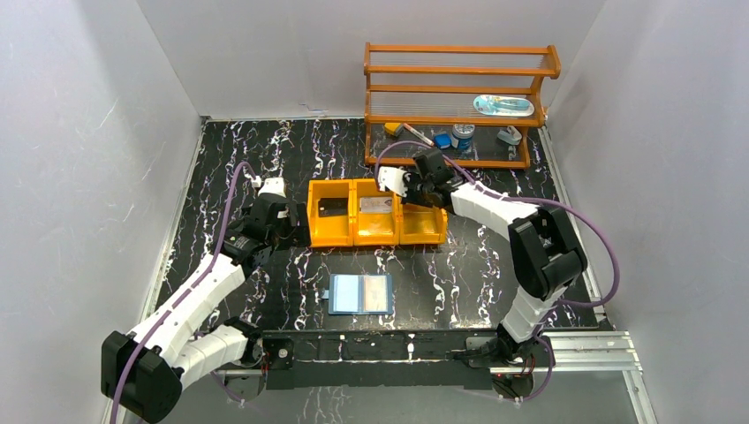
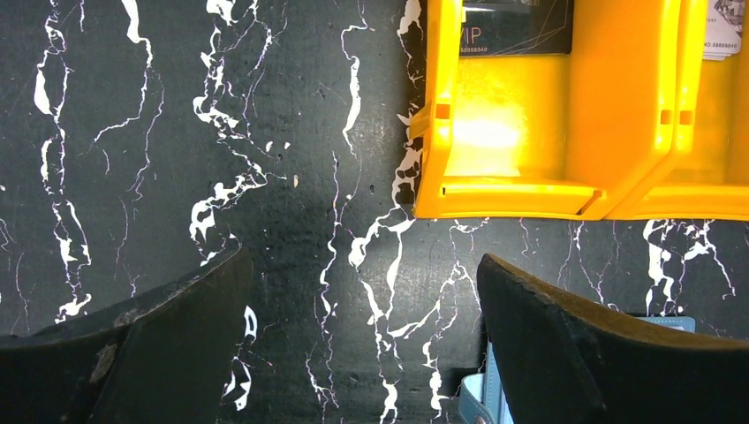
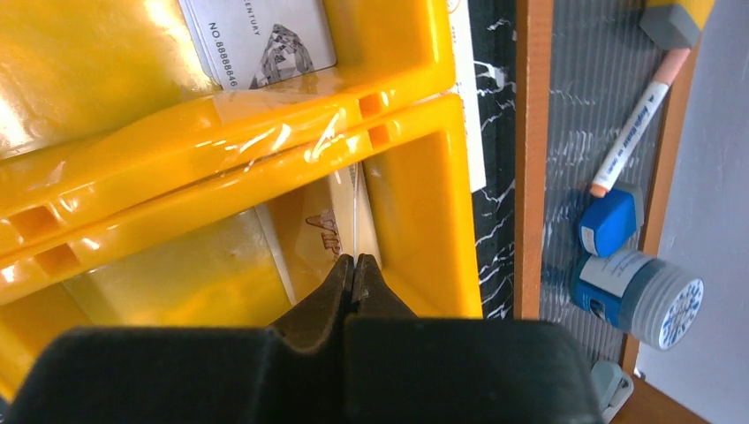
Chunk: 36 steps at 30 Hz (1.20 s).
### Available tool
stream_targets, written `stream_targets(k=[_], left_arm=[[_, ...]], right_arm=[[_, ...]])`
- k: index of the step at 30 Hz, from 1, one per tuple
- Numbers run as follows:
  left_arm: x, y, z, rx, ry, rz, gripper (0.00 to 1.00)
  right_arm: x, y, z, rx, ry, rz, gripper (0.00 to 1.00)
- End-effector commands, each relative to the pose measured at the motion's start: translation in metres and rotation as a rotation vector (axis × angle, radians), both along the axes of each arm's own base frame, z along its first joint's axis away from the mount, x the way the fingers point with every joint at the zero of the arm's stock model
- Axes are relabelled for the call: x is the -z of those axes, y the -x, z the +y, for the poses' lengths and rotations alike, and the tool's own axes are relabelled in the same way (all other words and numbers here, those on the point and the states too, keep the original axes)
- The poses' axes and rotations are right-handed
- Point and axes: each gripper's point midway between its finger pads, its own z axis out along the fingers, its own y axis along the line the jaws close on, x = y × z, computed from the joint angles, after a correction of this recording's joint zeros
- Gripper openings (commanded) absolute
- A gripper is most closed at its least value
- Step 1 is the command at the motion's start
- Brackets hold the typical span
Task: Take the credit cards out of the card holder
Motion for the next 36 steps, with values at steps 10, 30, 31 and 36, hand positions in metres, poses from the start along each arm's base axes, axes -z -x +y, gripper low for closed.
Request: stream_targets(k=[10,30,31,36], left_arm=[[-0.006,-0.002,0.008,-0.019,-0.017,-0.036,0.98],[-0.003,-0.002,0.006,-0.007,-0.023,-0.024,0.98],[-0.002,-0.002,0.006,-0.007,-0.023,-0.024,0.98],[-0.004,-0.002,0.008,-0.013,-0.03,-0.028,0.98]], right_arm=[[0.004,-0.03,0.01,-0.115,0.086,-0.126,0.0],[0.002,-0.025,0.015,-0.029,0.003,-0.075,0.37],[0.0,-0.024,0.016,-0.025,-0.008,-0.073,0.38],[-0.011,-0.021,0.02,0.0,-0.07,-0.074,0.43]])
